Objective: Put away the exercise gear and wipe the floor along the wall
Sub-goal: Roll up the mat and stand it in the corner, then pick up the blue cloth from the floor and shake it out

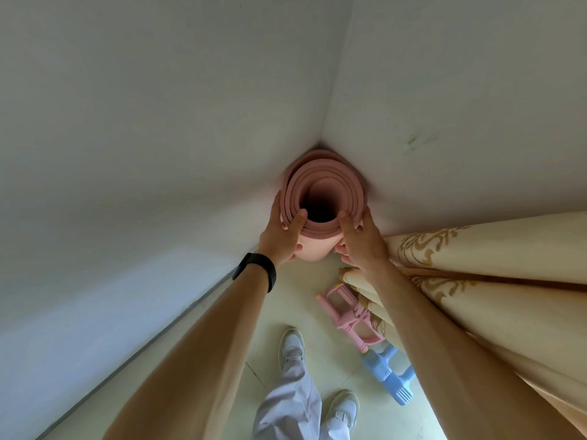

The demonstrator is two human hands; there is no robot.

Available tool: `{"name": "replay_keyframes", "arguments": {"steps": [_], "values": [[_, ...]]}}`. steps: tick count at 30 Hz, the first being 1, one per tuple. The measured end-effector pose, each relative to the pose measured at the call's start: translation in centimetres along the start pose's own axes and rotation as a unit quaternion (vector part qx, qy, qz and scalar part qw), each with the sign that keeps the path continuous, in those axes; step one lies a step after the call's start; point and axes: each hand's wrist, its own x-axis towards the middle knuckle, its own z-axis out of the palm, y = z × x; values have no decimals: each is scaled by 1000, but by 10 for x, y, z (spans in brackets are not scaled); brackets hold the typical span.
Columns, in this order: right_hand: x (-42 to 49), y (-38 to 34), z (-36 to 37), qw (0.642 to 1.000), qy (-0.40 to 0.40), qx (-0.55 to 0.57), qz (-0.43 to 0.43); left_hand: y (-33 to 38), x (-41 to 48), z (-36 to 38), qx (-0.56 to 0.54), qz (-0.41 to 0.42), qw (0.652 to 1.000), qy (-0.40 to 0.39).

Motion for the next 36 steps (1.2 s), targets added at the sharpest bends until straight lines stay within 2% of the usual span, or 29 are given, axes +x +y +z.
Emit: {"name": "replay_keyframes", "arguments": {"steps": [5, 11, 18, 24, 26, 28, 32, 36], "values": [[-4, -15, -14, 996, -30, 47, 73, 3, -7, 1, 47, 38, 998, 14], [-22, -15, -15, 992, 3, 101, 74, 3, -21, -20, 16, 39, 996, 83], [-47, 0, -7, 984, 17, 166, 56, -1, -42, -22, 25, 45, 993, 105], [-71, 34, 0, 997, 5, 70, 38, -17, -65, -23, 34, 30, 994, 95], [-105, 26, -1, 1000, -6, -10, 9, -19, -83, -24, 76, 39, 993, 82], [-139, 17, -6, 994, -24, -104, -31, -21, -108, -29, 165, 64, 982, 69], [-204, -10, -21, 955, -50, -249, -153, -26, -168, -51, 338, 98, 934, 63], [-266, -44, -36, 884, -63, -364, -286, -29, -234, -78, 418, 141, 892, 100]]}}
